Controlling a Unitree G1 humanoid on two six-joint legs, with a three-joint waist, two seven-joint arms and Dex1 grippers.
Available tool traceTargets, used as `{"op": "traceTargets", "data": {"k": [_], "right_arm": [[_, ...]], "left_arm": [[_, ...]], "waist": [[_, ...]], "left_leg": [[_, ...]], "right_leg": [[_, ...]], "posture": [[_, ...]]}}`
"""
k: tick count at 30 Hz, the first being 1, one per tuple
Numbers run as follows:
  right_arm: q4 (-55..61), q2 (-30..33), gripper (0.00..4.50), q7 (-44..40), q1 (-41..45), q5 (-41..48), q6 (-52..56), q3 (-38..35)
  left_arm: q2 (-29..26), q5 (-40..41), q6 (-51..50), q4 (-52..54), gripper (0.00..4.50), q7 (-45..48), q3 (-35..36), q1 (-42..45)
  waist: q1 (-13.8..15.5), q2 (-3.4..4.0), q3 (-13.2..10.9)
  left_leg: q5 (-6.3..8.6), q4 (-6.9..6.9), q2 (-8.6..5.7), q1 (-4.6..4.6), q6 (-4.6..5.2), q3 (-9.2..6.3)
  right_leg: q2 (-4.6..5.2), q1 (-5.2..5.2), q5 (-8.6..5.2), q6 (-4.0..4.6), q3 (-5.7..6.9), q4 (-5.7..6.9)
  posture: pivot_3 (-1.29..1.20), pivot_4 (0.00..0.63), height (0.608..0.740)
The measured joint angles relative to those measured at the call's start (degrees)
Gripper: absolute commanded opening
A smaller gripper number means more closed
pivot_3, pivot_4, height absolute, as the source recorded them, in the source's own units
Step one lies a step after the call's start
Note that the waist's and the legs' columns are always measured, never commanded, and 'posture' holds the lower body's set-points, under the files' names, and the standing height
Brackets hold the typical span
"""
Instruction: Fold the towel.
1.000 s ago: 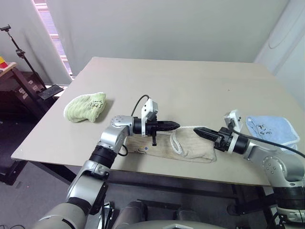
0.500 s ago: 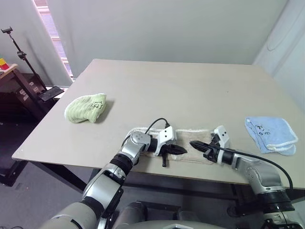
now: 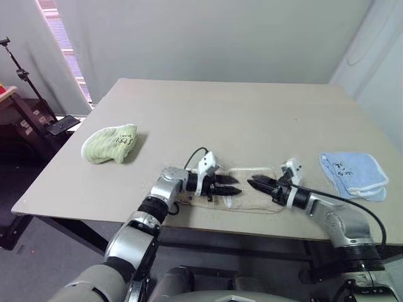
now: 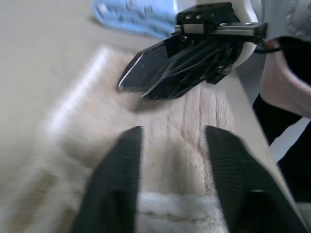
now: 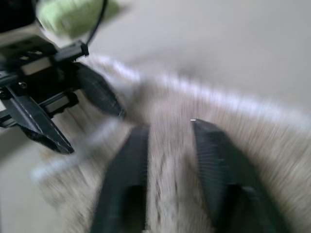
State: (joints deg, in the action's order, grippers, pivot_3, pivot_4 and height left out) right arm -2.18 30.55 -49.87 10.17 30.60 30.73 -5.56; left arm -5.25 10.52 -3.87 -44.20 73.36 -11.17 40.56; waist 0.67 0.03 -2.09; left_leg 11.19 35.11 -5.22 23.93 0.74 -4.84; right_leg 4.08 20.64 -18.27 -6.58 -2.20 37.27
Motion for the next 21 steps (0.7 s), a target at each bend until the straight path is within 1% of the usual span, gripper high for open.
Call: {"op": "traceTargets", "data": {"k": [1,4,5,6,8,11,12,13,15,18,21], "right_arm": [[1.60,0.32,2.63,-0.01,0.01,0.95,0.75,-0.76],[8.29,1.86,3.77,-0.04,0.11,5.89,4.11,-4.13],[10.82,2.68,4.07,0.23,0.46,7.82,5.69,-5.50],[12.94,3.39,4.48,0.88,1.16,9.68,7.54,-6.68],[15.36,4.36,4.48,2.50,2.65,12.58,11.02,-7.98],[17.22,4.32,4.48,4.59,3.72,15.84,15.99,-7.90],[17.15,4.09,4.48,5.47,4.28,16.88,17.82,-7.70],[17.02,3.48,4.48,6.46,5.00,17.73,19.10,-7.70],[16.67,1.79,4.48,7.81,6.51,18.71,20.11,-7.50],[16.28,0.89,4.48,8.53,7.59,19.24,20.26,-6.50],[14.98,-0.22,4.48,8.89,8.24,19.23,20.58,-5.35]], "left_arm": [[-1.15,1.00,-2.14,3.76,3.38,0.55,0.46,-0.52],[-5.45,5.45,-9.85,16.26,4.48,1.19,2.52,-2.93],[-7.48,6.90,-12.62,20.65,4.50,0.39,3.94,-3.96],[-9.56,8.27,-15.48,24.80,4.50,-1.15,5.51,-4.80],[-12.59,11.02,-21.62,31.14,4.50,-4.86,8.99,-5.75],[-18.13,15.37,-31.74,39.82,4.50,-8.83,12.80,-8.69],[-20.08,17.42,-36.73,41.91,4.50,-10.43,14.33,-10.14],[-21.30,20.37,-42.90,42.89,4.50,-12.90,17.48,-11.44],[-21.89,26.11,-54.32,43.11,4.50,-18.71,24.96,-12.58],[-21.94,32.56,-65.28,45.99,4.50,-25.61,33.37,-15.34],[-19.05,38.08,-74.31,51.00,4.50,-32.82,40.21,-19.55]], "waist": [[-0.05,0.00,0.00],[-0.15,0.02,0.00],[-0.18,0.02,0.00],[-0.24,0.02,0.00],[-0.14,0.02,0.00],[-0.06,0.04,0.00],[-0.17,0.06,-0.01],[-0.27,0.08,-0.02],[-0.22,0.03,-0.05],[0.07,0.01,-0.04],[0.06,0.01,-0.04]], "left_leg": [[0.00,-0.01,0.00,0.08,0.00,0.00],[-0.07,0.01,0.00,0.54,0.10,0.01],[-0.07,-0.01,0.00,0.52,0.10,0.00],[-0.07,-0.02,0.01,0.51,0.10,0.00],[-0.06,-0.01,0.02,0.47,0.07,-0.03],[-0.01,0.02,0.01,0.44,-0.01,0.00],[-0.01,0.03,0.01,0.44,-0.01,0.02],[-0.01,0.03,0.01,0.44,-0.01,0.02],[-0.01,0.05,0.01,0.44,0.00,-0.02],[-0.02,0.05,-0.02,0.44,0.00,-0.01],[-0.01,0.04,-0.05,0.44,-0.02,0.03]], "right_leg": [[0.00,0.08,0.00,0.00,0.00,0.01],[0.01,0.58,0.10,-0.14,-0.05,0.27],[0.01,0.66,0.10,-0.14,-0.05,0.31],[0.00,0.68,0.10,-0.13,-0.05,0.35],[-0.01,0.67,0.09,-0.12,-0.04,0.39],[0.01,0.63,-0.01,0.07,-0.06,0.39],[0.01,0.63,-0.02,0.08,-0.09,0.39],[0.01,0.64,-0.02,0.09,-0.11,0.39],[-0.03,0.65,-0.02,0.09,-0.10,0.40],[0.00,0.63,0.02,0.01,-0.09,0.39],[0.03,0.63,0.08,-0.09,-0.11,0.36]], "posture": [[0.00,0.000,0.740],[0.00,0.000,0.740],[0.00,0.000,0.740],[0.00,0.000,0.740],[0.00,0.000,0.740],[0.00,0.000,0.740],[0.00,0.000,0.740],[0.00,0.000,0.740],[0.00,0.000,0.740],[0.00,0.000,0.740],[0.00,0.000,0.740]]}}
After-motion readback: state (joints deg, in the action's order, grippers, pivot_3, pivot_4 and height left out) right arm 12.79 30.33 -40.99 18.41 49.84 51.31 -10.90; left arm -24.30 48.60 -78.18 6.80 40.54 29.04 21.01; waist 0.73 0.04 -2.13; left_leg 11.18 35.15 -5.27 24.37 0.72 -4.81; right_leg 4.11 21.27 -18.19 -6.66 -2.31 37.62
